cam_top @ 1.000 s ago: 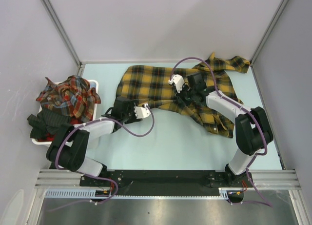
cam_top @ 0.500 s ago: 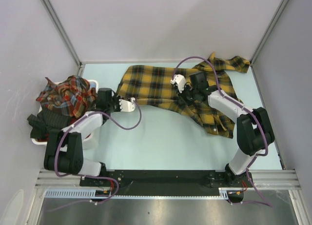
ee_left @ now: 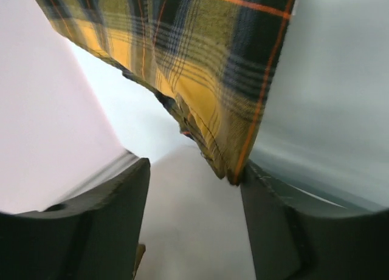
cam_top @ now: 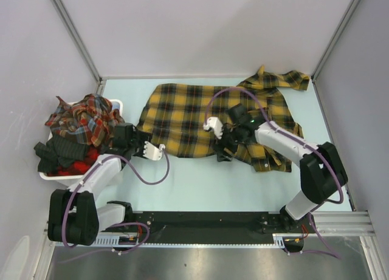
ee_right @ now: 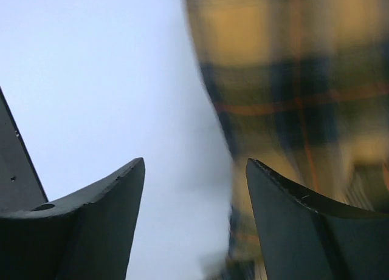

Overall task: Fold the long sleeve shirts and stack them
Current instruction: Fold the shirt

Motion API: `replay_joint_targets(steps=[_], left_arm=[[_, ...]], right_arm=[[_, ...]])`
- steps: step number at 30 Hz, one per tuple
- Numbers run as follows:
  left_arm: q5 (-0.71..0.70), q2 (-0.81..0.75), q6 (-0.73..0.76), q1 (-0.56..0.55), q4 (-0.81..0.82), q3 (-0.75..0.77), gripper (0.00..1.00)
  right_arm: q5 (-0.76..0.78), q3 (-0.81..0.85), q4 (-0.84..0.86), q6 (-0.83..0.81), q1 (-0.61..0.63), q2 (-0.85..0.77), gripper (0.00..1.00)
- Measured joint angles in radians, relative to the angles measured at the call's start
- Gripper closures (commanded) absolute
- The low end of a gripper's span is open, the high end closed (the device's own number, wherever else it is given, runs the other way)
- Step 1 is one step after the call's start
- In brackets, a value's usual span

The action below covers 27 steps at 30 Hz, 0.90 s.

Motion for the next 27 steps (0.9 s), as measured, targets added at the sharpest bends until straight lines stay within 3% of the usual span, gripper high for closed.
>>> replay_joint_targets(steps=[7, 15, 19, 27], left_arm=[[0.097, 0.005, -0.207, 0.006, -0.200, 0.244, 0.31], [0.140, 0.092, -0.443, -0.115, -0.260, 0.266, 0.23], [0.135, 0.113, -0.503, -0.185, -0.249, 0.223, 0.22], [0.117, 0.176, -0.552, -0.224, -0.218, 0.149, 0.20]], right_arm=[[-0.052, 0.119, -0.183, -0.009, -0.435, -0.123, 0.32], [-0.093, 0.148, -0.319, -0.011, -0.883, -0.078, 0.46], [-0.096, 0.136, -0.332, 0.015, -1.009, 0.002, 0.49], [-0.053, 0.016, -0.280, 0.079, -1.096, 0.082, 0.54]])
